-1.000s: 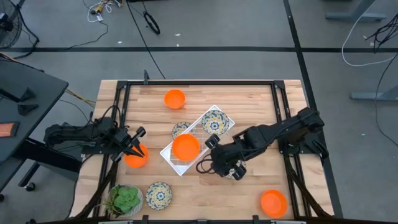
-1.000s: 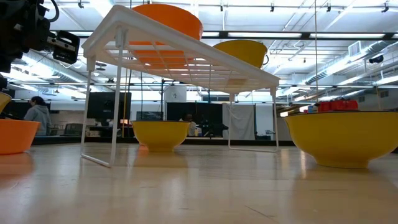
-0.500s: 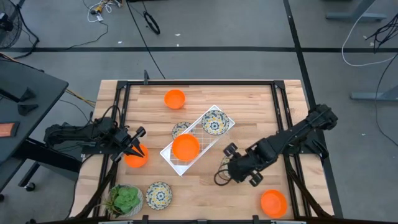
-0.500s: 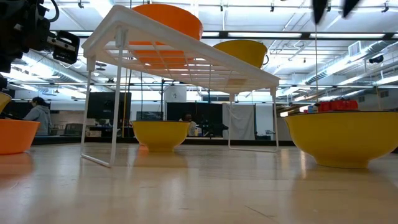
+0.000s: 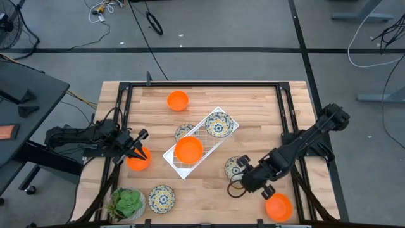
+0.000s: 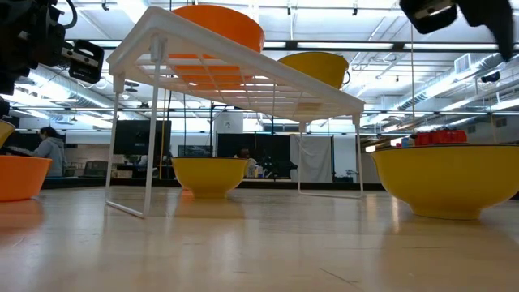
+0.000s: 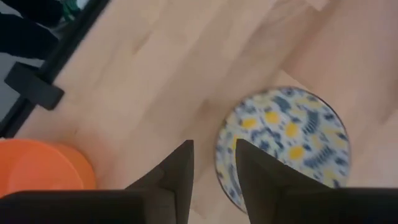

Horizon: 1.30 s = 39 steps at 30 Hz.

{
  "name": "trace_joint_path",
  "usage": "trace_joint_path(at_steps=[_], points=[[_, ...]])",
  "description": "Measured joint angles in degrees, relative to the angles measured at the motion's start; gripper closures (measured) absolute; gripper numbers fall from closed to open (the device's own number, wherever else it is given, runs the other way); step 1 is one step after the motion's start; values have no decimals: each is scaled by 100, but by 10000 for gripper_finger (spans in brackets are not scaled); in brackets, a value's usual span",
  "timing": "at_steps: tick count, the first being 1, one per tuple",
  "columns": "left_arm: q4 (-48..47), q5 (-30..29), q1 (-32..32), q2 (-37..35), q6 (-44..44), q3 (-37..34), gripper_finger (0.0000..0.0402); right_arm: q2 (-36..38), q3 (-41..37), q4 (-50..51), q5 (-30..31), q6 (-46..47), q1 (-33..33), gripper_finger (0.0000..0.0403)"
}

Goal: Pick & Place Mini bowls
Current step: Stack the yellow patterned bowl on top of the yellow patterned bowl on the shelf

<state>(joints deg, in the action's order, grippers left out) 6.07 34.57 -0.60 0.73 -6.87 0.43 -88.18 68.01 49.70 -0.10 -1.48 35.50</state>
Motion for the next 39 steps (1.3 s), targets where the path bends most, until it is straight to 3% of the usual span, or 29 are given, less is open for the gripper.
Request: trace_joint_path(at_steps=[11, 22, 39], points=[[2, 0, 0, 0, 0, 0, 365, 2, -722, -1292, 25, -47, 108, 282], [1, -2, -1, 0, 0, 0, 365, 2, -1227, -1355, 520, 119, 53, 282], [2, -2, 0, 0, 0, 0, 365, 2, -1569, -1270, 522, -88, -47, 282]])
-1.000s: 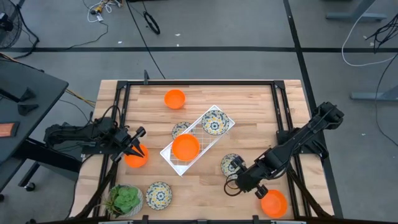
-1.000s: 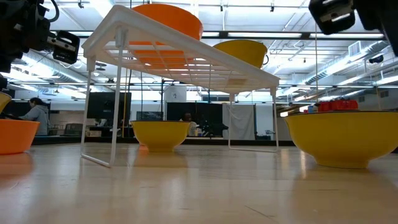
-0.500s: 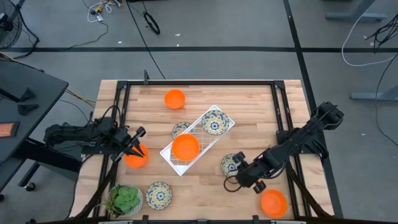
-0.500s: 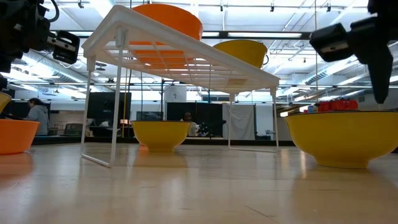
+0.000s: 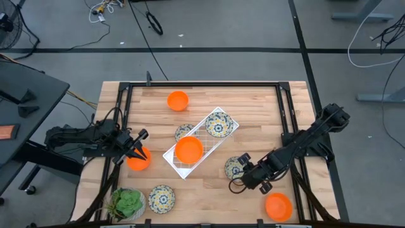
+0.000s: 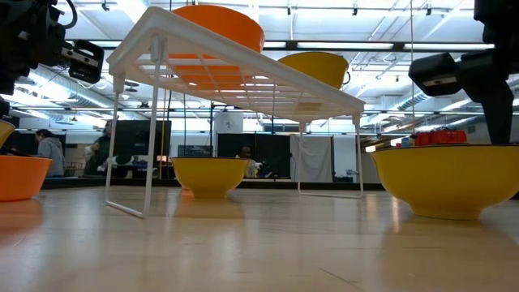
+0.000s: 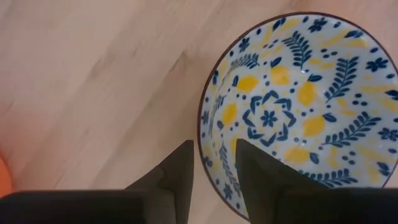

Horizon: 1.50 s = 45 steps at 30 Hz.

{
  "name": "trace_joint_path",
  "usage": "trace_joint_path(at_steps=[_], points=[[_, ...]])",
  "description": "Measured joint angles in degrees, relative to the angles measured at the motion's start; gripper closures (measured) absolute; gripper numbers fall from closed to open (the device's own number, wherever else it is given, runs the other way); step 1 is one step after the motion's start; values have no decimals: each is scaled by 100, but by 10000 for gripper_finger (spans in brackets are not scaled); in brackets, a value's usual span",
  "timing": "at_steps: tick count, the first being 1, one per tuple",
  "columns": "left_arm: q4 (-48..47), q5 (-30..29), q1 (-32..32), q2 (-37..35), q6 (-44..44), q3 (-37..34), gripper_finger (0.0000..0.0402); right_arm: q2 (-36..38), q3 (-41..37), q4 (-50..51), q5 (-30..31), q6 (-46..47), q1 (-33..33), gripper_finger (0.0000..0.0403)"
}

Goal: Pick & Place Mini bowls
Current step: Stack the yellow patterned bowl on top of the yellow patterned bowl on the shelf

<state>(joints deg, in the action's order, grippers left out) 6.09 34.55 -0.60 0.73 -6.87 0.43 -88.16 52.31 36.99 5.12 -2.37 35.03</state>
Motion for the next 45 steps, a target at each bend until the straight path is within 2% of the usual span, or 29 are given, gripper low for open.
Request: trace_joint_path(at_steps=[12, 22, 45], points=[[-1, 1, -2, 0, 0, 0, 365, -2, -270, -5, 2, -646, -110, 282], [0, 2, -1, 0, 0, 0, 365, -2, -260, 98, 3, -760, -110, 287], [-1, 1, -1, 0, 0, 0, 365, 55, -120, 272, 77, -1649, -105, 396]])
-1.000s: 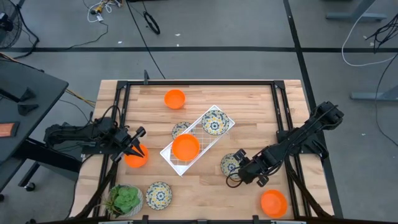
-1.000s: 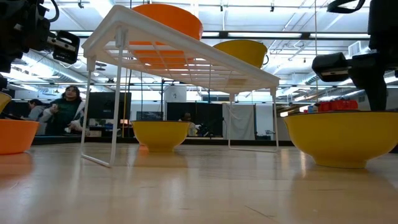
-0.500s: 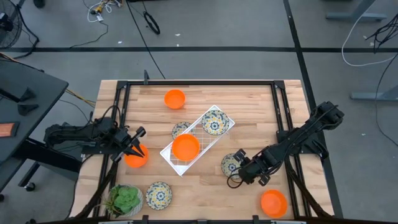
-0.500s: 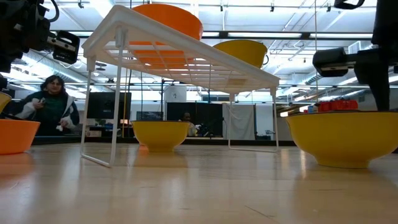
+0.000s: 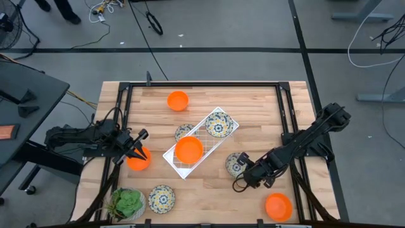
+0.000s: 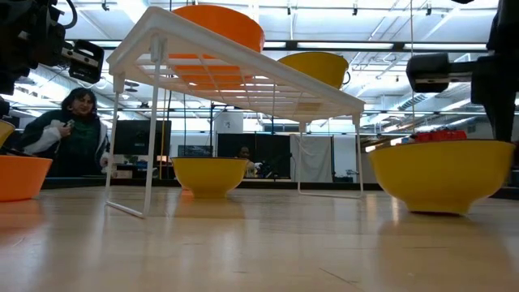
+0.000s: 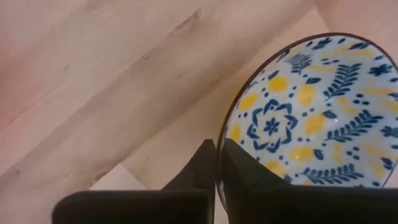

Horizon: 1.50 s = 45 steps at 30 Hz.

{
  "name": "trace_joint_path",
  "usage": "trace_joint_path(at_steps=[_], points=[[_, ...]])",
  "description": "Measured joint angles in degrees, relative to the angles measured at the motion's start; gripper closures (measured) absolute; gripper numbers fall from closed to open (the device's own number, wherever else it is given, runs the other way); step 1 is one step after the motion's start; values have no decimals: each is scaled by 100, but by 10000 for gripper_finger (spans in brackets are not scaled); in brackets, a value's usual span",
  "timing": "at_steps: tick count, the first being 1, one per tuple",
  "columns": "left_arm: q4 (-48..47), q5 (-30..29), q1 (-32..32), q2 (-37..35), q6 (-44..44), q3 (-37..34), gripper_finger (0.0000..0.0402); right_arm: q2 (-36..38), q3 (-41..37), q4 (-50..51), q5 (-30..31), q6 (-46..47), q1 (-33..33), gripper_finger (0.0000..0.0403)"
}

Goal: Pick & Place Mini bowls
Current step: Stack the yellow patterned bowl on top of the yellow patterned bowl on the shelf

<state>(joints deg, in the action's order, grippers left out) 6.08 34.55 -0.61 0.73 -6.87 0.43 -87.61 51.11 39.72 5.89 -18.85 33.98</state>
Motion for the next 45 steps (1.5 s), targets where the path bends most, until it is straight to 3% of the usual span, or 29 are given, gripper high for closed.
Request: trace_joint_path(at_steps=[7, 29, 36, 45], points=[[1, -1, -1, 0, 0, 0, 365, 144, 387, 619, -83, -88, -39, 401], [1, -1, 1, 0, 0, 0, 365, 159, 3289, 3023, 95, -332, -511, 403], [1, 0, 1, 0, 0, 0, 365, 159, 3899, 3201, 660, -837, -695, 403], [1, 0, 0, -2, 0, 0, 365, 159, 4116, 3200, 1170, -1533, -1570, 403]])
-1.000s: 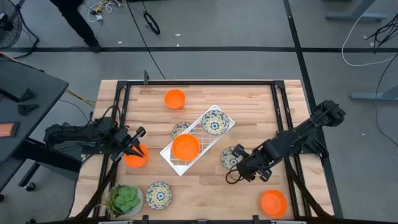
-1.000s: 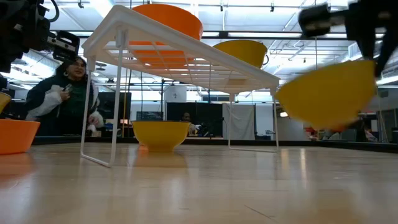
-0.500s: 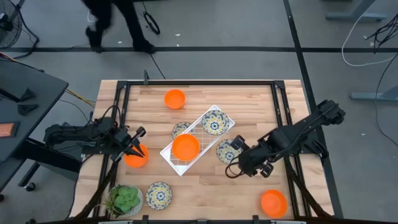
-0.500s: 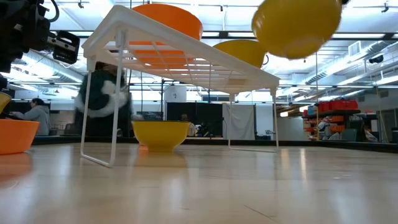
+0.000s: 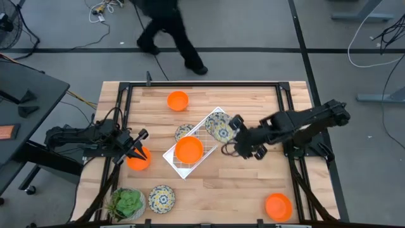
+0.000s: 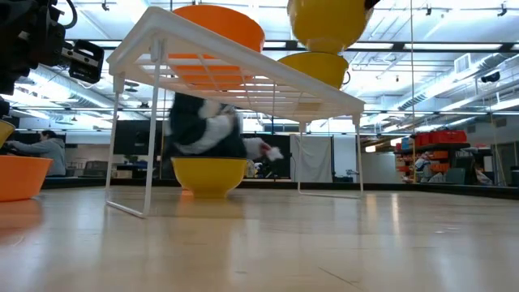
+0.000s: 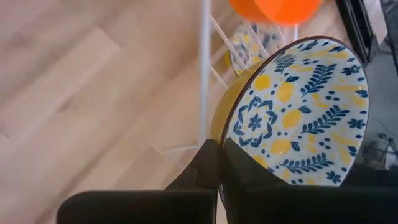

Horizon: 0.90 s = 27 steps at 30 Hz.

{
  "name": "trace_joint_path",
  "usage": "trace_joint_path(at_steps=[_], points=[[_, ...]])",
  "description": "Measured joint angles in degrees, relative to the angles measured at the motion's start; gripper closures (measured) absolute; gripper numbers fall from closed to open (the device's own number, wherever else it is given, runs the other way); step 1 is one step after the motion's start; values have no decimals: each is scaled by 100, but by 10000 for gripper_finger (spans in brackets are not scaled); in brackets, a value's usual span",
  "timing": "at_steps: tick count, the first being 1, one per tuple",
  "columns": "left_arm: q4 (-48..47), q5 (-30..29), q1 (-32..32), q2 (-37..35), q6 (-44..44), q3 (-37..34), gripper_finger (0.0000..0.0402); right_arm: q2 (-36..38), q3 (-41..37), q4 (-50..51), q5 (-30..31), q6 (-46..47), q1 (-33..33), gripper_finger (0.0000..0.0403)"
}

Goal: Pick & Place Mini bowls
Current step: Stack the yellow patterned bowl on top of the yellow patterned bowl on the shelf

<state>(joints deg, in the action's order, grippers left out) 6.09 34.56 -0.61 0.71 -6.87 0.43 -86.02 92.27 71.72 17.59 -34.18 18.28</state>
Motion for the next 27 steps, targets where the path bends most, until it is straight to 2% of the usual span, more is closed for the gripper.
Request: trace_joint_path(at_steps=[9, 13, 27], points=[[0, -1, -1, 2, 0, 0, 365, -42, 2, -183, -72, -906, -713, 403], [0, -1, -1, 2, 0, 0, 365, -143, 2, -183, -370, -1128, -919, 403], [0, 1, -1, 2, 0, 0, 365, -367, -11, -280, -612, -1165, -1039, 403]])
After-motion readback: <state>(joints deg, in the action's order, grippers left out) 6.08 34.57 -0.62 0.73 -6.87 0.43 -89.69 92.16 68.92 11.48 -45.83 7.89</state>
